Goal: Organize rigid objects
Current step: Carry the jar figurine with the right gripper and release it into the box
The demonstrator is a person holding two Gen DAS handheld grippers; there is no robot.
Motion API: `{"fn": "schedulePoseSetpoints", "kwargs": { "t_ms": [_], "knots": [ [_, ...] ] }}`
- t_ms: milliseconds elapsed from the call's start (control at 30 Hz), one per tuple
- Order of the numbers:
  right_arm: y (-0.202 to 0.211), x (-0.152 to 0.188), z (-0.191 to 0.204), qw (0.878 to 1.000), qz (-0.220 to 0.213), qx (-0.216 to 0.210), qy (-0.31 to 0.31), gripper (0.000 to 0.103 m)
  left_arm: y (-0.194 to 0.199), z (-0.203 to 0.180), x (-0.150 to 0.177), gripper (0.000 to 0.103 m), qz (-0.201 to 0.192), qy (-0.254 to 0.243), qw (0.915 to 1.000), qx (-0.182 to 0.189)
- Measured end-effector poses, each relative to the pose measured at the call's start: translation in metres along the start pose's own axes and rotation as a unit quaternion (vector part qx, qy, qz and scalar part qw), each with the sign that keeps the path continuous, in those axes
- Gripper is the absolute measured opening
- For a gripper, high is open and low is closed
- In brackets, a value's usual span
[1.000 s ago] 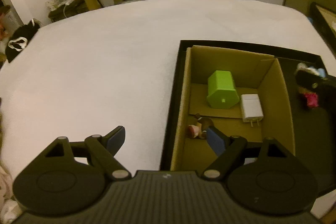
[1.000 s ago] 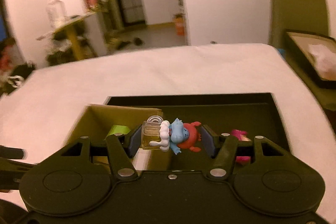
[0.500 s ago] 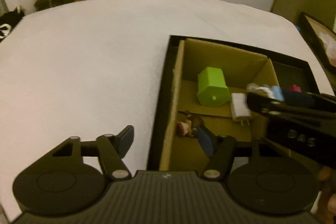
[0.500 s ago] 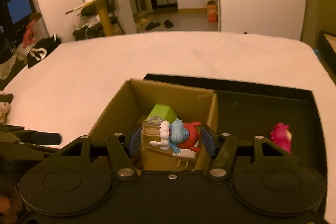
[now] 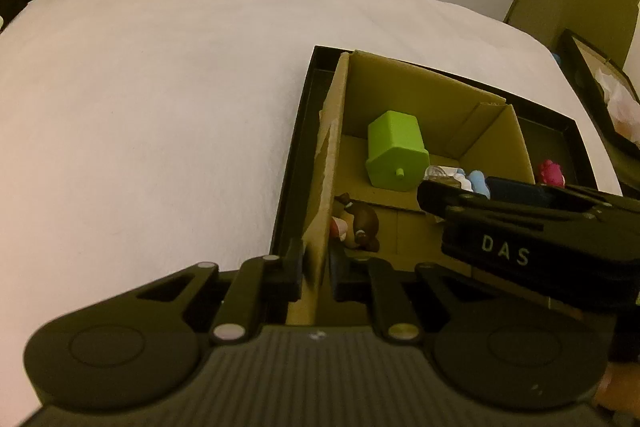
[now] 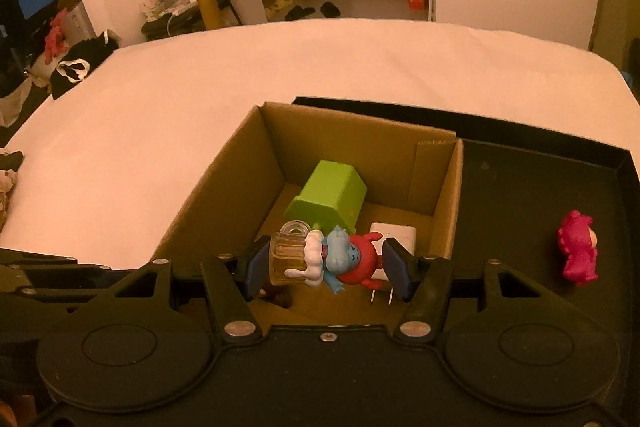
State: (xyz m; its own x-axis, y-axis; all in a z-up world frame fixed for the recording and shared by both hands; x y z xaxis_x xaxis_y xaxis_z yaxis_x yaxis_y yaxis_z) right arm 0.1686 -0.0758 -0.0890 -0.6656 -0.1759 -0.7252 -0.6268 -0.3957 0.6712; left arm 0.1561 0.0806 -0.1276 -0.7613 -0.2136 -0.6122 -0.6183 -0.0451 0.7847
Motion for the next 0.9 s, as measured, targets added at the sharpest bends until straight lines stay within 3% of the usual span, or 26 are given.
{"fn": "schedulePoseSetpoints", "kwargs": {
  "t_ms": [500, 733, 900],
  "knots": [
    [0.005, -0.001, -0.001, 1.000, -0.007, 0.003, -0.003, 0.061, -0.001, -0.001, -0.003, 0.011, 0.013, -0.002, 0.9999, -0.007],
    [0.022, -0.008, -0.010, 0.999, -0.032, -0.002, -0.021, 0.062, 0.005, -0.010, -0.009, 0.015, 0.012, -0.020, 0.9994, -0.026],
    [0.030, -0.014, -0.022, 0.998, -0.052, 0.009, -0.039, 0.073, 0.010, -0.017, -0.013, 0.022, 0.009, -0.030, 0.9987, -0.040]
  ]
}}
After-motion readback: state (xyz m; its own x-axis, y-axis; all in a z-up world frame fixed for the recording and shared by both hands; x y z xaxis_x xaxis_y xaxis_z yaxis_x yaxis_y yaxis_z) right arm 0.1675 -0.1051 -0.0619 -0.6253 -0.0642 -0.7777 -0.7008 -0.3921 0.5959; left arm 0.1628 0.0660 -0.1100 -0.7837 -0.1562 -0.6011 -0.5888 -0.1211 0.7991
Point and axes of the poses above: each gripper's, at about its wrist camera, not at the fingertips, and y roughly against the way its jaws point, z to its left, x to its underside, the point moved 1 cm from there along -y, roughly the way its jaws point, and after that the axes turned 6 degrees about -z, right-handed, at the moved point
